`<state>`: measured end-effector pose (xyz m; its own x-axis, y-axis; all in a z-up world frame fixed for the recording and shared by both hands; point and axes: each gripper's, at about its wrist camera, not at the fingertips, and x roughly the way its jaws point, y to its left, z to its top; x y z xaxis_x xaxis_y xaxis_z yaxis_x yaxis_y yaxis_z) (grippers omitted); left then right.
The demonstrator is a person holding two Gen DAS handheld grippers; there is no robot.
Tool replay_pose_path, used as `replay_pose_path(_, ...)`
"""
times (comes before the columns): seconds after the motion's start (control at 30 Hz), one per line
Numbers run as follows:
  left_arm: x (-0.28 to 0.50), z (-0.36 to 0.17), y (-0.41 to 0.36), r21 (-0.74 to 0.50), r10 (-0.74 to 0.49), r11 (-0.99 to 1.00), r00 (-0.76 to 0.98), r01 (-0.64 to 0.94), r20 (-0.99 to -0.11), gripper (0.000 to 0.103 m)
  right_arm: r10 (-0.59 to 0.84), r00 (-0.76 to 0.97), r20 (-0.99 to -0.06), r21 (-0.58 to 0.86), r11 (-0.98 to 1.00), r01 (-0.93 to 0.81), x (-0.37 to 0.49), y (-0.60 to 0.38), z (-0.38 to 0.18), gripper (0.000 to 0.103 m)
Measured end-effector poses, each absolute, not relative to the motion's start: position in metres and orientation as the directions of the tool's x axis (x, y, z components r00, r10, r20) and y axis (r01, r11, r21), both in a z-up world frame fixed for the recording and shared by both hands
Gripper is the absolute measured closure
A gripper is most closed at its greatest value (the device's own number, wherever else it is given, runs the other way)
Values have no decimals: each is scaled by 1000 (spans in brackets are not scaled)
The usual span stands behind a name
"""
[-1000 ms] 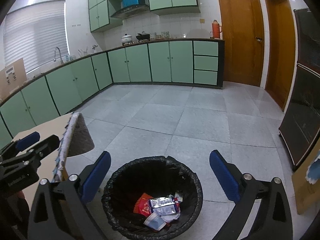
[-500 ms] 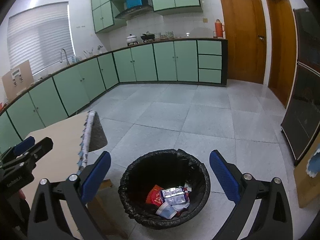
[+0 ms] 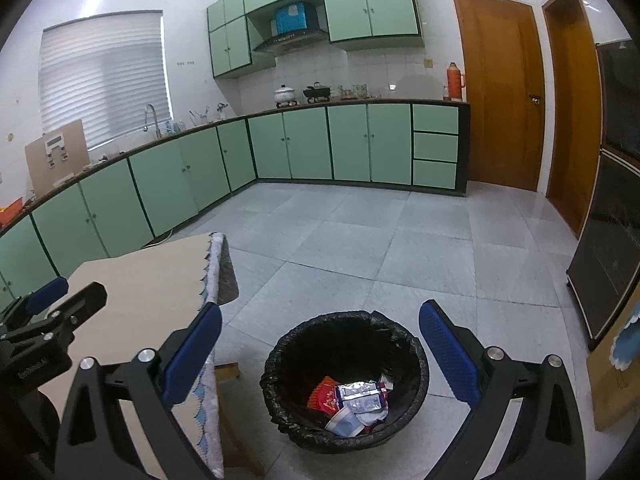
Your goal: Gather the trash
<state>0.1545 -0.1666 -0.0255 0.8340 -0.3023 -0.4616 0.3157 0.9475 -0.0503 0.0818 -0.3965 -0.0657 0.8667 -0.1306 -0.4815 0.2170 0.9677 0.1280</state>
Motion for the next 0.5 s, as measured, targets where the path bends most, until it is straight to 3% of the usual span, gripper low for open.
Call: replay_pose_path(0.5,109,-6,-144,-25,-293,950,860,311,-419,12,-71,900,-430,126,982,138,44,-368,-38,6)
